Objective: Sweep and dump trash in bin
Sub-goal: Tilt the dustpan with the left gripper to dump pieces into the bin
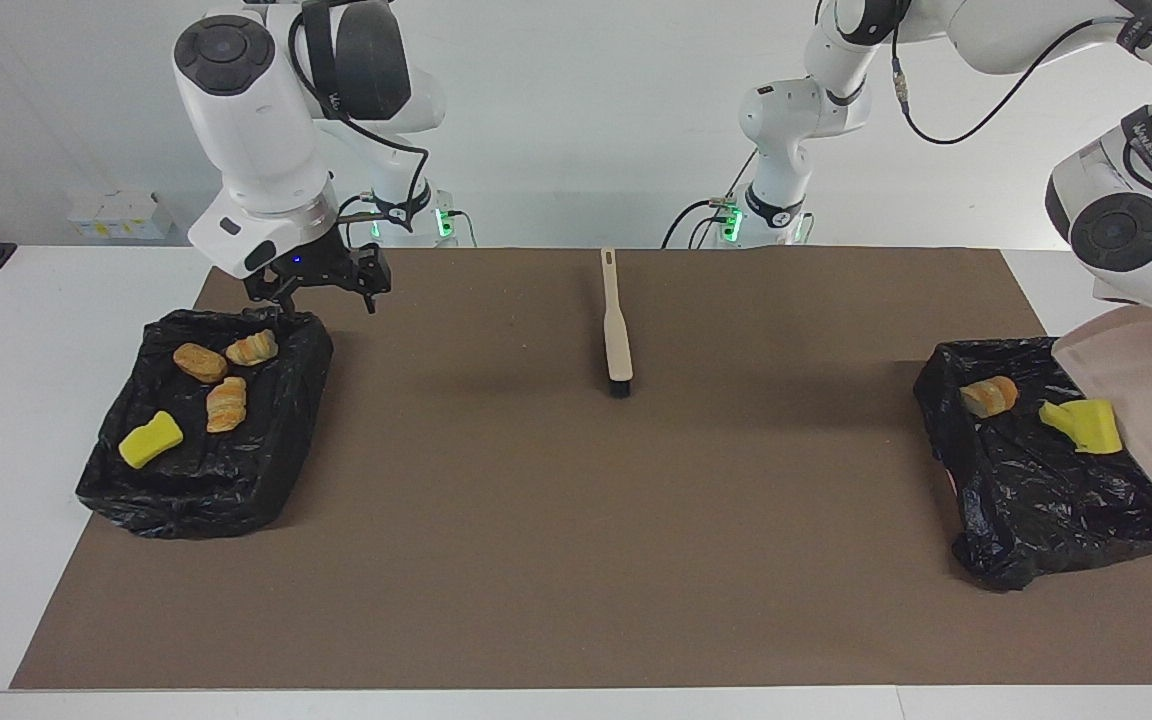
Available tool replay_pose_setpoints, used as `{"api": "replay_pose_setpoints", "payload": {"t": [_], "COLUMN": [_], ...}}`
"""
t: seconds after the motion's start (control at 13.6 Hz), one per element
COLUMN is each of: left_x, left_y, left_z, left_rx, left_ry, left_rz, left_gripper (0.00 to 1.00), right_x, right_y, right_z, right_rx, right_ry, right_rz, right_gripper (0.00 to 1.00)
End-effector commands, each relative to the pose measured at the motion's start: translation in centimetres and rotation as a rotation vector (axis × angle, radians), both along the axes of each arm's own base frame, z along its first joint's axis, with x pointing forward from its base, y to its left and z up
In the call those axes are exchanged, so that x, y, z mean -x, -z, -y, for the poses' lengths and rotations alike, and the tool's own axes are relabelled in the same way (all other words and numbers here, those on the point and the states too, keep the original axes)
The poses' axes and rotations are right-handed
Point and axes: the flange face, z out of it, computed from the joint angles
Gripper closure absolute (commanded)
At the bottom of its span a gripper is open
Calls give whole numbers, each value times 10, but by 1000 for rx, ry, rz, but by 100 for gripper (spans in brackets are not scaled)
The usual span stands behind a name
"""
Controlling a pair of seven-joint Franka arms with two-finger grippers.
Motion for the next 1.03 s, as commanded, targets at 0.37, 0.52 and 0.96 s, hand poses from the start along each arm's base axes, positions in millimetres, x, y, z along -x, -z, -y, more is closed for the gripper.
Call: {"api": "replay_pose_setpoints", "payload": {"t": [0.37,0.52,0.96], "left_x": [3,2,-4], "left_y": [-14,-3,36], "left_z": [52,60,137], "left_rx": [47,194,622], "left_ry": [22,-19,-234], "left_rz": [91,156,335], "left_gripper": [100,100,100], "right_x": [24,34,46], "right_y": [-20,-17,-16], "right_z": [69,69,63], "right_rx": [-31,-41,-85], "right_ry": [120,145,197], "right_rz": [27,45,40], "right_gripper": [0,0,0]}}
